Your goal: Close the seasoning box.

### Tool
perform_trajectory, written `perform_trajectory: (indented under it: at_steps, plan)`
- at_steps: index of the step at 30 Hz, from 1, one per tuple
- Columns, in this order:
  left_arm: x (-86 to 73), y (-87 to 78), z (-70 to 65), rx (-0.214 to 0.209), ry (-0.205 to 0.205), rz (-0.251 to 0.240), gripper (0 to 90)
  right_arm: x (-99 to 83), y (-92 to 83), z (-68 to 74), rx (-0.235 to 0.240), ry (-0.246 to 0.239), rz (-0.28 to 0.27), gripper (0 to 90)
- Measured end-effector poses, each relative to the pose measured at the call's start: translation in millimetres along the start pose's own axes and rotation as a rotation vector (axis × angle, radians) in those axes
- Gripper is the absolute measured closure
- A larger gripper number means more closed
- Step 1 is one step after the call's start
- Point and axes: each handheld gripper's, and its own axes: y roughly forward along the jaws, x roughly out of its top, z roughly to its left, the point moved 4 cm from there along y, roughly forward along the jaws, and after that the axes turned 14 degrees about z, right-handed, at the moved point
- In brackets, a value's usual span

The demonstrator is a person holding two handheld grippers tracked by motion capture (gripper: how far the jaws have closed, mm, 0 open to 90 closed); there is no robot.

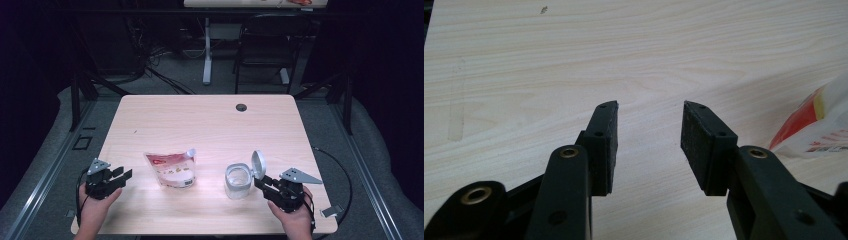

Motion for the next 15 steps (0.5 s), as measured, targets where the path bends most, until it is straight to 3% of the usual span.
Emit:
perform_trajectory:
  at_steps: [8,15]
  plan:
    - [-3.1,-3.2,2.6,0.004,-0.011,-0.002,58.7,2.2,-0.7,-1.9,-0.027,-0.002,0.011,73.2]
    - [-5.1,-4.7,4.2,0.011,-0.016,-0.002,58.7,4.6,-1.9,-12.3,-0.033,0.042,-0.006,75.0]
